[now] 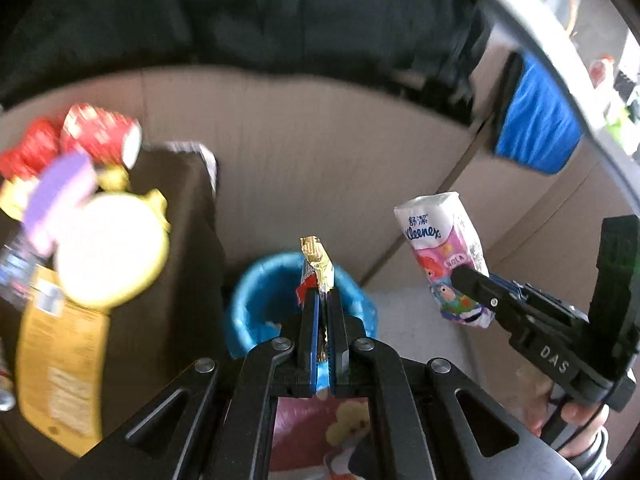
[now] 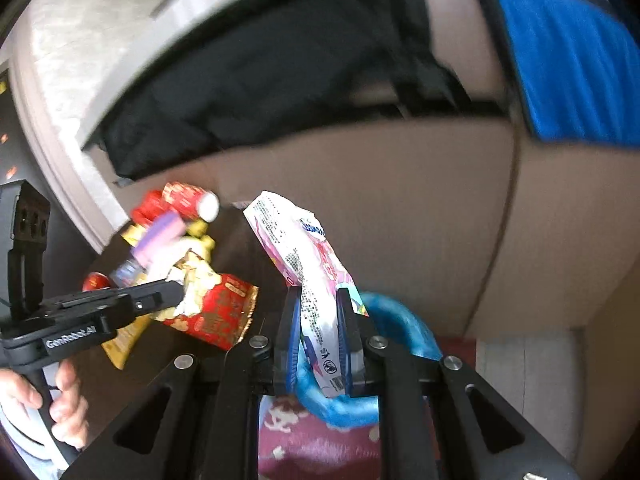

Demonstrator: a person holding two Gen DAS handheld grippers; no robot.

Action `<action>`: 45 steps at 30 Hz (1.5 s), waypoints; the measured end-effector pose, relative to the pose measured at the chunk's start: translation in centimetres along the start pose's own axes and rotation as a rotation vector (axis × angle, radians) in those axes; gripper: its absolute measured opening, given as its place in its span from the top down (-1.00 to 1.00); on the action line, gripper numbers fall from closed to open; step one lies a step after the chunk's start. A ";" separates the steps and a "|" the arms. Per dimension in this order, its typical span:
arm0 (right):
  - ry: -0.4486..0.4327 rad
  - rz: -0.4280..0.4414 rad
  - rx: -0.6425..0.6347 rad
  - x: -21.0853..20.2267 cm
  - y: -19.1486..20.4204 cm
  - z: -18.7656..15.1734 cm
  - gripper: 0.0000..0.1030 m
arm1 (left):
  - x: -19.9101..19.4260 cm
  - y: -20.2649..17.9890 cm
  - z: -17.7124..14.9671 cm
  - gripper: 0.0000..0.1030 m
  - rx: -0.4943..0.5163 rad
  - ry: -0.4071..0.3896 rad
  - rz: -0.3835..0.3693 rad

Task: Collect trash
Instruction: 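Carry the snack bag with the right tool into the blue bin and release, then reach the left tool to the purple-and-pink sponge and grasp it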

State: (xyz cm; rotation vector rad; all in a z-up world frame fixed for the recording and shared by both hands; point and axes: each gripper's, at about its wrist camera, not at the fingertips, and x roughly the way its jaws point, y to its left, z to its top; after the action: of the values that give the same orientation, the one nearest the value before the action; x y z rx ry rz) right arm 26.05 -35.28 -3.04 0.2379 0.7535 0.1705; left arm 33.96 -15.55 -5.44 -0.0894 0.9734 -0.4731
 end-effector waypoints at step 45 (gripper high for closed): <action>0.093 -0.078 -0.104 9.2 3.8 -1.0 0.42 | -4.6 5.4 2.5 0.73 -0.013 -0.063 0.008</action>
State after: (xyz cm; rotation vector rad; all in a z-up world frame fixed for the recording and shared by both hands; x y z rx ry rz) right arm 31.71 -29.30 -8.78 0.1017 0.8428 0.1470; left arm 35.67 -9.14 -1.99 -0.1111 0.9148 -0.4543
